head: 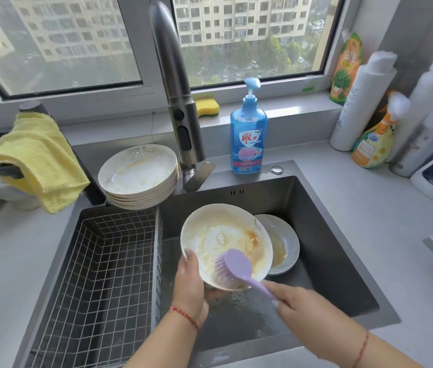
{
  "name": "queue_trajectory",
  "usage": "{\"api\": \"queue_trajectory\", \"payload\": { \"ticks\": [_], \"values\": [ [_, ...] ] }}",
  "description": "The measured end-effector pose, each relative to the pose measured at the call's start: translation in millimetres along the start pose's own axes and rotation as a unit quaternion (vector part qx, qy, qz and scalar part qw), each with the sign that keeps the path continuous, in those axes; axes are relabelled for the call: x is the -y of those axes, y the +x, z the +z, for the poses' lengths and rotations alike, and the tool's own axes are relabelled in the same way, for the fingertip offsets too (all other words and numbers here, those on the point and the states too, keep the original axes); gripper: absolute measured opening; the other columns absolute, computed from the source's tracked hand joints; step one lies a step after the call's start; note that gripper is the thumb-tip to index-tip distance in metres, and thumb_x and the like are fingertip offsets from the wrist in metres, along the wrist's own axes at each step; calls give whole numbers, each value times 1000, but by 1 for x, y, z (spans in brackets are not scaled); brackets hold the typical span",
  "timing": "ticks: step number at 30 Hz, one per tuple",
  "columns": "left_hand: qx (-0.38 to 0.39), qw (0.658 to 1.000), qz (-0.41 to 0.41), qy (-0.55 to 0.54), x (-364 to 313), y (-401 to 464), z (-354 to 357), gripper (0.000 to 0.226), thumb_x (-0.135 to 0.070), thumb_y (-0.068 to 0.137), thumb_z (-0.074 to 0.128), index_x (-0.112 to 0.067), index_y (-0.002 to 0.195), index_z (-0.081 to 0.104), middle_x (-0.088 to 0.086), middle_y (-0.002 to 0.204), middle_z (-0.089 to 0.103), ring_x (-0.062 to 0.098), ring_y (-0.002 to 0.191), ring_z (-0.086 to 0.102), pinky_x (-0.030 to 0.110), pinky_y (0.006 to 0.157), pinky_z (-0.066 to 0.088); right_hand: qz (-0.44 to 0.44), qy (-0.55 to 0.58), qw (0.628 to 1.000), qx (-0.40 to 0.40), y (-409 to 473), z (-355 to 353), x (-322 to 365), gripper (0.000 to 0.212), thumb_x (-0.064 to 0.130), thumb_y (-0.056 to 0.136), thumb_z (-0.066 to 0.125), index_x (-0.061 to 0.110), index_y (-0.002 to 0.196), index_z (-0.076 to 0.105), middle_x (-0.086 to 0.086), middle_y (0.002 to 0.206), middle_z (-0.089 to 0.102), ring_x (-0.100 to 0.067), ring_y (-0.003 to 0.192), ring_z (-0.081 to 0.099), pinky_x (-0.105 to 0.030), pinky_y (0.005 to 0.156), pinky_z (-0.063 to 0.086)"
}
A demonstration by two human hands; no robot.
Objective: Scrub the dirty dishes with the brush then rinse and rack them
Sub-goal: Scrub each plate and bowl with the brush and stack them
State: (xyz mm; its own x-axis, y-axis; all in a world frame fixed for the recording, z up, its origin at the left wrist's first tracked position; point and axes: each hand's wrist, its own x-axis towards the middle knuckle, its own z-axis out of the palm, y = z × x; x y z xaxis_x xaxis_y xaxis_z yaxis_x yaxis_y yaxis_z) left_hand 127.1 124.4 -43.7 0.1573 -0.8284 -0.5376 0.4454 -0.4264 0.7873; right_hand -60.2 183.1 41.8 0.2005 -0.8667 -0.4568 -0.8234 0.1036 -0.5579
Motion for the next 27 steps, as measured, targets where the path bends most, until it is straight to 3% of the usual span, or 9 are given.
{"api": "queue_trajectory", "payload": {
  "ticks": [3, 5, 7, 9, 12, 16, 22, 25, 27],
  "values": [
    [1, 1000, -2, -3, -2, 0, -2, 42, -53, 101, 34, -29, 129, 54, 8, 117, 70, 33, 98, 70, 64, 69, 57, 28, -70, 995, -68, 15, -3, -27, 48, 28, 100, 32, 65, 130, 33, 6, 62, 47, -9, 51, 40, -25, 50, 33],
    [3, 1000, -7, 8, -3, -1, -1, 43, -54, 101, 33, -28, 128, 54, 8, 116, 70, 32, 98, 71, 59, 67, 58, 49, -18, 991, -122, 28, -8, -40, 37, 28, 100, 35, 58, 118, 46, 1, 66, 56, -12, 52, 43, -26, 50, 35],
    [4, 1000, -19, 10, -5, -3, 2, 45, -54, 101, 32, -26, 128, 55, 10, 114, 71, 33, 97, 71, 55, 66, 59, 73, 58, 980, -176, 45, -11, -47, 19, 31, 98, 42, 33, 105, 60, -3, 72, 63, -13, 56, 49, -34, 54, 45],
    [4, 999, -37, 3, -7, -6, 5, 46, -54, 101, 32, -23, 127, 55, 12, 114, 71, 35, 99, 70, 54, 65, 59, 106, 134, 964, -204, 58, -12, -48, 21, 37, 94, 51, 18, 96, 60, -5, 74, 63, -12, 55, 51, -35, 56, 50],
    [2, 998, -61, 13, -12, -9, 9, 48, -54, 101, 33, -20, 126, 56, 14, 113, 71, 37, 99, 69, 56, 67, 59, 128, 273, 937, -177, 71, -10, -41, 24, 38, 89, 61, 15, 95, 56, -9, 77, 66, -10, 44, 46, -24, 44, 43],
    [10, 993, -115, -25, -18, -10, 8, 51, -53, 102, 35, -13, 122, 59, 17, 105, 74, 38, 99, 69, 59, 75, 58, 163, 398, 892, -140, 81, -5, -38, 25, 26, 88, 67, 11, 103, 54, -13, 81, 60, -14, 43, 39, -23, 41, 39],
    [29, 989, -142, -1, -22, -15, 4, 45, -45, 105, 34, -11, 115, 61, 14, 97, 76, 30, 88, 73, 45, 63, 61, 209, 595, 771, -92, 80, 5, -35, 7, -1, 85, 45, -2, 84, 52, -5, 44, 35, -10, 30, 27, -15, 33, 26],
    [-4, 972, -9, 235, -16, -10, -4, 52, -52, 102, 32, -16, 135, 51, 7, 122, 68, 25, 108, 66, 43, 84, 57, 231, 597, 761, -109, 79, 7, -29, 8, 1, 85, 46, -2, 83, 54, -5, 44, 38, -9, 30, 28, -16, 31, 27],
    [-78, 865, 184, 460, -9, -9, -16, 62, -56, 96, 31, -17, 143, 42, 0, 134, 56, 17, 123, 51, 37, 101, 44, 253, 581, 764, -123, 78, 8, -26, 13, 3, 87, 49, -2, 94, 58, -8, 53, 43, -11, 36, 32, -17, 32, 31]
  ]
}}
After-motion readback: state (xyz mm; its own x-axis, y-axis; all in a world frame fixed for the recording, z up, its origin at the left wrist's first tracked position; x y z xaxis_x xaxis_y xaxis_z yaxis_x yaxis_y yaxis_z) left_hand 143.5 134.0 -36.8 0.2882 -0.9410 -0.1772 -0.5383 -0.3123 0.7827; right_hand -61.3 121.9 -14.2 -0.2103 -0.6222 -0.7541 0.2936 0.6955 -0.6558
